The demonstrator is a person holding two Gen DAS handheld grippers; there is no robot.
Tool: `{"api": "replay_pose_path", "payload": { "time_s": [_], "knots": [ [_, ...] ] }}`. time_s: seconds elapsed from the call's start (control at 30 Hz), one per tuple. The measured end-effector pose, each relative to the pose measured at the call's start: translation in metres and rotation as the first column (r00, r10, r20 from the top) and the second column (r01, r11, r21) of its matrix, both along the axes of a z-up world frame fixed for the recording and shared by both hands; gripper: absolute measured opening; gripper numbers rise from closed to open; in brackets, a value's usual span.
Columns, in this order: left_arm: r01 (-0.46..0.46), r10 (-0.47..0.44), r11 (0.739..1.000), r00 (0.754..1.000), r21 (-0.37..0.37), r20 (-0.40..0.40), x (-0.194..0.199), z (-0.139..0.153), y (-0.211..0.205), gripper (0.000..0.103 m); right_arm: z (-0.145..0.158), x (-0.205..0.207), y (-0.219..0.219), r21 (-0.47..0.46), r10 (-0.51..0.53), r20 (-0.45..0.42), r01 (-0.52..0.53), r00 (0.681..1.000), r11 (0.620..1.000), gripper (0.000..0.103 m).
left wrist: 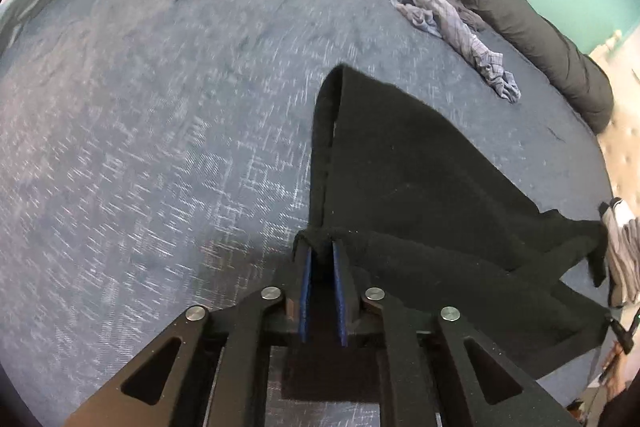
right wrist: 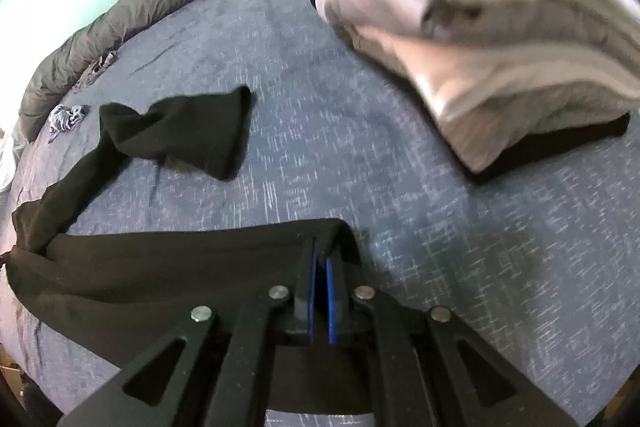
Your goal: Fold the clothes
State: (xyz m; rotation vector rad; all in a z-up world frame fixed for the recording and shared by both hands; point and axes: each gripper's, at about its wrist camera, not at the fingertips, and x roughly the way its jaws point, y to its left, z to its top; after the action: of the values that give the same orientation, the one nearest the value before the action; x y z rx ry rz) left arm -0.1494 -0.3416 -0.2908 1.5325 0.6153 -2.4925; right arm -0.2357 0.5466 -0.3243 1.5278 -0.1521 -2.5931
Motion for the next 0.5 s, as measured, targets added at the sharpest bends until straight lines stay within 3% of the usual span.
{"api": "replay_pose_path", "payload": {
  "time_s": [0.07,0.1,0.17,0.27,0.43,0.5],
  "knots": [
    [-0.007,0.007,1.000,1.000,0.005,-0.015,0.006,0.006,-0.002,0.024,0.009,0.003,0.003,0.006,-0.027,-0.029,0.027,0.999,1.000,0.019],
    [-0.011,0.011,1.000,1.000,0.007,-0.023,0.009,0.009,-0.003,0.033,0.014,0.004,0.005,0.004,-0.046,-0.044,0.046,0.998,0.999,0.026],
    [-0.014,0.015,1.000,0.999,0.019,-0.043,0.018,0.018,-0.006,0.037,0.026,0.011,0.011,-0.038,-0.062,-0.073,0.059,0.995,0.998,0.034],
    [-0.027,0.029,0.999,0.996,0.024,-0.079,0.044,0.041,-0.010,0.049,0.038,0.026,0.010,-0.084,-0.048,-0.091,0.040,0.995,0.996,0.034],
    [-0.027,0.036,0.990,0.997,0.140,-0.063,0.078,0.035,-0.010,0.049,0.028,0.057,0.002,-0.232,-0.027,-0.026,0.020,0.999,0.973,0.037],
    [-0.017,0.023,0.987,0.999,0.162,-0.037,0.087,0.022,-0.003,0.049,0.017,0.066,-0.006,-0.272,-0.010,0.020,0.015,1.000,0.962,0.044]
  ]
}}
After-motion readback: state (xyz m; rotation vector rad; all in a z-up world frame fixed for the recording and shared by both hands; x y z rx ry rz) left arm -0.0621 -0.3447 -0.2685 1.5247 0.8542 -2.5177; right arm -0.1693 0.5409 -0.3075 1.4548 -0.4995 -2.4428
